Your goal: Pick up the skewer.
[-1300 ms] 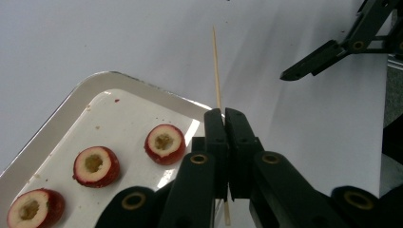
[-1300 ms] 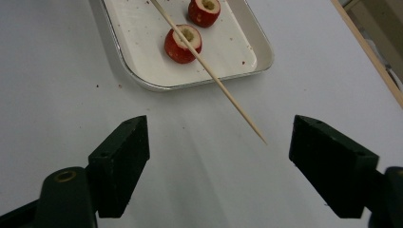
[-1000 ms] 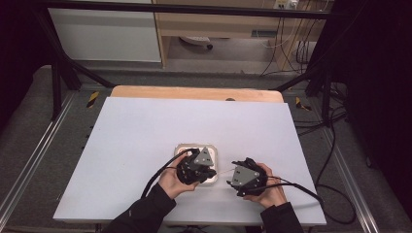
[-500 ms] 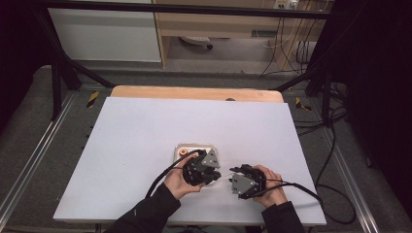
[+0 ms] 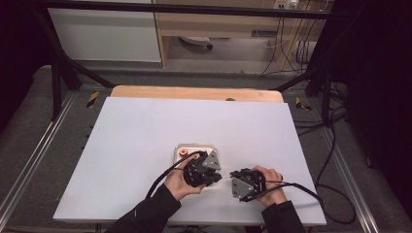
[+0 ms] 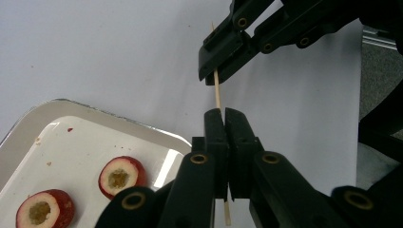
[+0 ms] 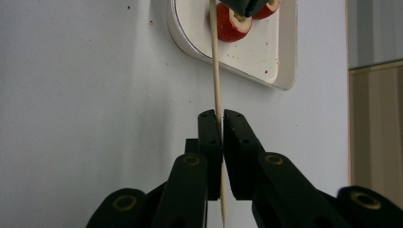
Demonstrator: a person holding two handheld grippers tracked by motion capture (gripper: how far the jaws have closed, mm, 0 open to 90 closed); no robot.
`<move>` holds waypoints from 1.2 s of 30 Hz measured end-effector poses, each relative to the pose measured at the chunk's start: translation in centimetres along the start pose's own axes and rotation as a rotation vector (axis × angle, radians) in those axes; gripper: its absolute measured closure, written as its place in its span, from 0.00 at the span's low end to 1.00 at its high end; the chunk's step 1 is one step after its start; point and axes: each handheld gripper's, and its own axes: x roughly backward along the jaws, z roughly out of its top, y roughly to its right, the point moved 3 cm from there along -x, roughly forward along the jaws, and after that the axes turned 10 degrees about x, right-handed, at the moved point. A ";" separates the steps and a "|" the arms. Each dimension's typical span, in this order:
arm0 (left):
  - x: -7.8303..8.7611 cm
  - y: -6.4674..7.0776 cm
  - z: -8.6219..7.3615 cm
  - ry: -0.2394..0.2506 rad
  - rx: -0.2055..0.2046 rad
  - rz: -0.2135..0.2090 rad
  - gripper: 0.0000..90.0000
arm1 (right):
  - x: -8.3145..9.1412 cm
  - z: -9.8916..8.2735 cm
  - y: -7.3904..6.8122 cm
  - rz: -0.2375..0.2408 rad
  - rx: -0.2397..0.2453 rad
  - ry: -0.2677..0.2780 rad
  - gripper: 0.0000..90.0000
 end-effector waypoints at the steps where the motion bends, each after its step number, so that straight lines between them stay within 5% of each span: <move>1: 0.0 0.0 0.0 0.001 0.001 0.000 0.98 | 0.0 0.0 -0.1 0.004 0.007 -0.001 0.98; 8: 0.0 -0.3 0.0 -0.012 0.010 0.001 0.97 | 0.1 0.0 0.0 -0.005 0.060 -0.010 0.99; 10: 0.0 -0.5 0.0 -0.029 0.017 0.022 0.88 | 0.2 0.1 0.1 -0.013 0.087 -0.027 0.99; 16: 0.2 -0.9 -0.1 -0.097 0.040 0.032 0.82 | 0.2 0.7 0.8 -0.031 0.158 -0.066 0.99; 22: -0.2 -1.2 -0.2 -0.194 0.077 0.046 0.87 | -0.1 1.5 1.3 -0.032 0.237 -0.106 0.99; 29: -0.6 -1.2 -0.2 -0.228 0.076 0.052 0.97 | -0.4 2.2 1.4 -0.029 0.297 -0.138 0.99; 36: -0.8 -0.8 -0.3 -0.227 0.047 0.082 0.99 | -0.2 2.2 1.4 -0.033 0.280 -0.144 0.98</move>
